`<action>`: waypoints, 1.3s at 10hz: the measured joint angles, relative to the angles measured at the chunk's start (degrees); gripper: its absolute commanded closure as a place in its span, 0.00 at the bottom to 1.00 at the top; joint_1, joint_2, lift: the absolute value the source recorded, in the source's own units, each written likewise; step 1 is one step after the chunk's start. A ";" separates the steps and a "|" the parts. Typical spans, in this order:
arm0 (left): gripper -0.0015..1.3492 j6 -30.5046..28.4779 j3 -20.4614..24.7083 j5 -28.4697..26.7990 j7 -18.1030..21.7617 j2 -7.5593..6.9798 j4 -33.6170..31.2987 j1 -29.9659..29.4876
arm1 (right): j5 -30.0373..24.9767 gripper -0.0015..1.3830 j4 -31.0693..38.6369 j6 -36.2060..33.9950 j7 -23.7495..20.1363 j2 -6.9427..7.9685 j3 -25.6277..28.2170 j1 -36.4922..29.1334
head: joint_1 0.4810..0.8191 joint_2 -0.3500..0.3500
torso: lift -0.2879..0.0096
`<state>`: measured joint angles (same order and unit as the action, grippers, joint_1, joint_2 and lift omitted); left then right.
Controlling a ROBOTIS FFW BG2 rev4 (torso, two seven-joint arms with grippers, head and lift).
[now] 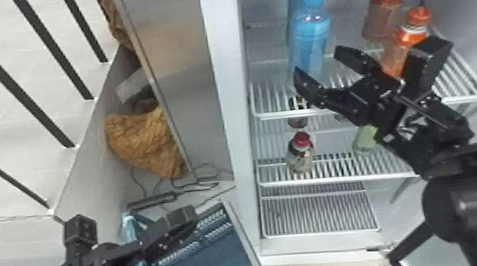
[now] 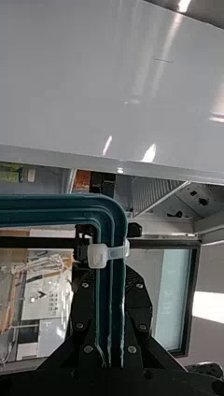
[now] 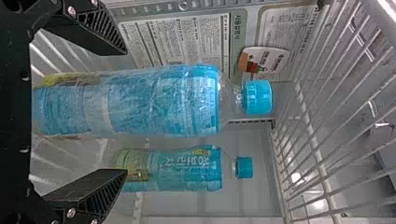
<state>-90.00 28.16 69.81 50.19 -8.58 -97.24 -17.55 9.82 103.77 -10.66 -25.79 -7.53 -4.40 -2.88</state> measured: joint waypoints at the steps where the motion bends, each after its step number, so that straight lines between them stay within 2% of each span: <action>1: 0.89 0.00 -0.07 0.00 0.00 -0.03 0.00 0.20 | 0.24 0.09 -0.69 -0.03 0.13 -0.07 -0.60 0.85 | 0.63 0.59 | 0.93; 4: 0.89 0.00 -0.07 0.00 0.00 -0.19 0.00 0.22 | 0.16 0.09 -2.90 -0.03 0.93 -0.17 -1.61 3.29 | 0.63 0.60 | 0.93; 5: 0.89 0.00 -0.09 0.00 -0.02 -0.20 0.00 0.31 | 0.00 0.13 -3.43 -0.03 1.11 -0.22 -1.72 4.04 | 0.63 0.60 | 0.93; 6: 0.89 0.00 -0.14 0.00 -0.07 -0.21 0.00 0.31 | -0.09 0.23 -3.75 -0.03 1.24 -0.27 -1.76 4.44 | 0.63 0.60 | 0.93; 7: 0.89 0.00 -0.17 0.00 -0.09 -0.21 0.00 0.30 | -0.10 0.41 -3.85 -0.03 1.35 -0.28 -1.71 4.54 | 0.63 0.60 | 0.93; 8: 0.89 0.00 -0.17 0.00 -0.09 -0.21 0.00 0.35 | 0.00 0.51 -3.94 -0.15 1.36 -0.29 -1.61 4.56 | 0.63 0.59 | 0.93; 9: 0.89 0.00 -0.20 0.00 -0.09 -0.21 0.00 0.38 | 0.28 0.68 -3.95 -0.53 1.35 -0.29 -1.39 4.49 | 0.63 0.59 | 0.93; 12: 0.89 0.00 -0.29 0.00 -0.09 -0.21 0.05 0.27 | 0.57 0.82 -1.54 -1.44 1.26 -0.35 -0.75 2.77 | 0.63 0.58 | 0.93; 13: 0.89 0.00 -0.29 0.00 -0.09 -0.19 0.08 0.26 | 0.75 0.82 0.18 -1.44 1.22 -0.38 -0.38 1.68 | 0.63 0.58 | 0.93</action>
<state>-90.00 27.88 69.81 50.10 -8.77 -97.16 -17.29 10.57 103.94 -12.10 -24.57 -7.91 -4.79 -1.20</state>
